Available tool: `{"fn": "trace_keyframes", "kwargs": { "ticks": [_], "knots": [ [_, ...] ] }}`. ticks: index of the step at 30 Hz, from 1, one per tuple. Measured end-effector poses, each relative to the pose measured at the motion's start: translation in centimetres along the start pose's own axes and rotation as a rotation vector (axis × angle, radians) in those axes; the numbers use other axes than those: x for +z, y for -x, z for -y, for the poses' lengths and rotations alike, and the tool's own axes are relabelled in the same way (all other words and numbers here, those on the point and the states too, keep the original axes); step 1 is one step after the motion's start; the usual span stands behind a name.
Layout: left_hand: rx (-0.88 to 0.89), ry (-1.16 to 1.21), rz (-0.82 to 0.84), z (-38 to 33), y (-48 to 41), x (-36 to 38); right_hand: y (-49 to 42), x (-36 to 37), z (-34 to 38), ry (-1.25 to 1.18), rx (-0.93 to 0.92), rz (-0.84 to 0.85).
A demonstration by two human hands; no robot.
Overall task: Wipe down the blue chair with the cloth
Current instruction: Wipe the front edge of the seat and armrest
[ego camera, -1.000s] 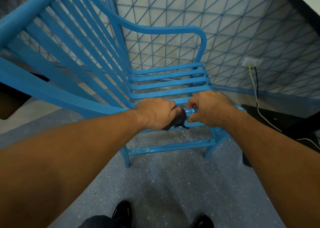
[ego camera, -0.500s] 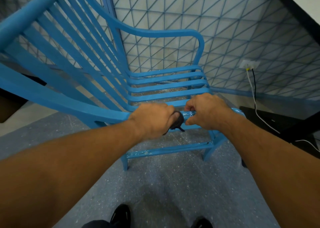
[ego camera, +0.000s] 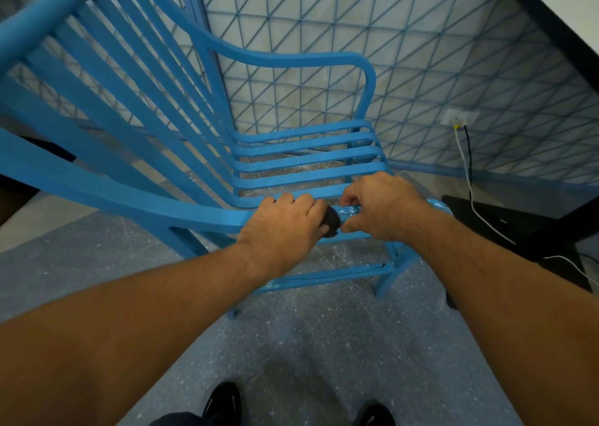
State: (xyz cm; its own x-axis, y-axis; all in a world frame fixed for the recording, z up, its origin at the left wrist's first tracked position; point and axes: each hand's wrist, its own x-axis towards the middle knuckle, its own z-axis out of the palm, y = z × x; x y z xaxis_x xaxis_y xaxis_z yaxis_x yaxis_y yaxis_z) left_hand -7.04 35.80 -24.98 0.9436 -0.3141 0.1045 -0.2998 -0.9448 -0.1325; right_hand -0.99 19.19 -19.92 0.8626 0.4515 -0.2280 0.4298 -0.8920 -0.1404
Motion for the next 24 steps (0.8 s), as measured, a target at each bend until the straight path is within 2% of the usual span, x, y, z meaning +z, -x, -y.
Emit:
{"fn": "trace_keyframes", "kwargs": {
  "ticks": [6,10,12,15,20,22,24],
  "knots": [
    [-0.055,0.175,0.187,0.0,-4.0,-1.0,0.5,-0.1,-2.2,-0.056,-0.04,-0.002],
    [-0.054,0.115,0.163,-1.1,-4.5,-1.3,1.9,-1.4,-5.0,-0.09,0.028,0.025],
    [-0.125,0.128,0.088,-2.2,-4.1,-1.0,2.3,-1.5,-5.5,-0.124,0.049,0.012],
    [-0.21,0.128,-0.012,-4.6,-4.3,-0.3,2.8,-0.8,-5.4,-0.205,0.092,-0.103],
    [-0.125,0.125,-0.091,-5.8,-4.6,-0.1,4.8,1.3,-4.6,-0.36,0.231,-0.376],
    [-0.079,0.246,-0.014,-5.1,-4.6,-0.2,5.4,2.2,-4.0,-0.402,0.264,-0.444],
    [-0.093,0.476,0.182,-3.9,-5.0,-0.8,5.5,3.1,-2.9,-0.457,0.27,-0.462]
  ]
}}
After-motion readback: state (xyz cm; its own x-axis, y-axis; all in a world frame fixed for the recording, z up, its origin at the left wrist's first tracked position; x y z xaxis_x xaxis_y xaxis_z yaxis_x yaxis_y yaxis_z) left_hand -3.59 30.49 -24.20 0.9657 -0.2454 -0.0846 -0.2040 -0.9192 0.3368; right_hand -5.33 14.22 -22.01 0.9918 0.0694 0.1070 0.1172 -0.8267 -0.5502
